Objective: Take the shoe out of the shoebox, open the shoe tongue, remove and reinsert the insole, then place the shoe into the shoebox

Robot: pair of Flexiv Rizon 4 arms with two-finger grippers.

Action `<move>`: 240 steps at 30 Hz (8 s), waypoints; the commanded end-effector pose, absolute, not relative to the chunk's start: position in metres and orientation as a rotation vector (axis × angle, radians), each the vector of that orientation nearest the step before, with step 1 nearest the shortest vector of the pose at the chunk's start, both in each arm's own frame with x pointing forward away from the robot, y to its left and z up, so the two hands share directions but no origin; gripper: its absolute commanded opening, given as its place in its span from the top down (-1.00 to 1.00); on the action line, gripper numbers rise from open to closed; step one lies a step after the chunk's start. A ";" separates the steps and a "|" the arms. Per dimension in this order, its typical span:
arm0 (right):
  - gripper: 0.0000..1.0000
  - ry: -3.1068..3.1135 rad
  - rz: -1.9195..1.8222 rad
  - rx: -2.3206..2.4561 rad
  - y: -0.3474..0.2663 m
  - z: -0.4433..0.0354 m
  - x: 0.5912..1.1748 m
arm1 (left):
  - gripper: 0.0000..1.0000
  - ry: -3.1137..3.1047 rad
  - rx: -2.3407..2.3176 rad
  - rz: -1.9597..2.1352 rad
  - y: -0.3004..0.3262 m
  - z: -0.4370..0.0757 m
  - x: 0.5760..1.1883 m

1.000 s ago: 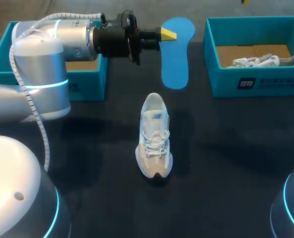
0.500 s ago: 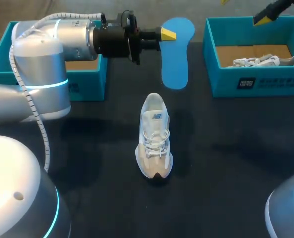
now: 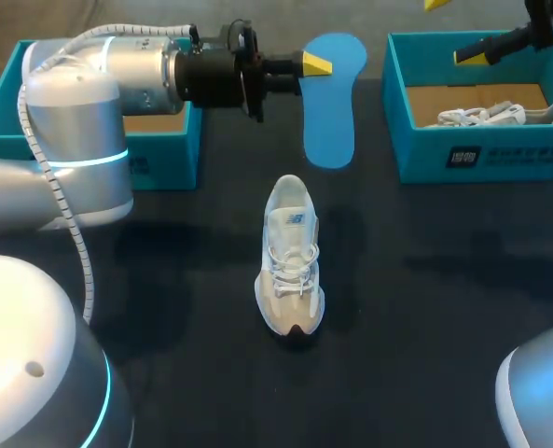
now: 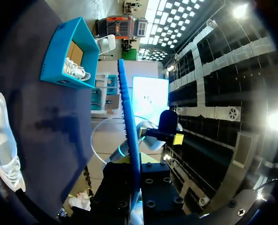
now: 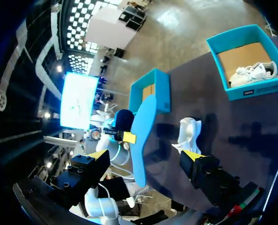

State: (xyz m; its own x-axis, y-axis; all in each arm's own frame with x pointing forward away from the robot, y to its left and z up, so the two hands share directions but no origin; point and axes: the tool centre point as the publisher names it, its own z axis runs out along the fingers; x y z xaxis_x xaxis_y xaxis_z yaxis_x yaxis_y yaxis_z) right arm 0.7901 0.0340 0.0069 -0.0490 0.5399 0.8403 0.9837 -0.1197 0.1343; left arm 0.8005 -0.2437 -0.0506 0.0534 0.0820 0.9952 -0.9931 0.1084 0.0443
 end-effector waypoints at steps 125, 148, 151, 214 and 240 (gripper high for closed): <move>-1.00 -1.388 -1.162 -1.483 0.039 -0.030 0.796 | 1.00 -2.177 -2.660 2.375 -0.240 -0.063 0.833; -1.00 -1.388 -1.162 -1.483 0.039 -0.030 0.796 | 1.00 -2.097 -3.000 2.396 -0.241 -0.065 0.835; -1.00 -1.388 -1.162 -1.483 0.039 -0.030 0.796 | 1.00 -2.097 -3.000 2.396 -0.241 -0.065 0.835; 0.25 -1.475 -1.189 -1.355 0.117 -0.046 0.805 | 1.00 -2.125 -2.803 2.669 -0.288 -0.034 0.852; 1.00 -1.526 -1.261 -1.346 0.099 -0.052 0.806 | -1.00 -2.228 -2.846 2.479 -0.253 -0.036 0.855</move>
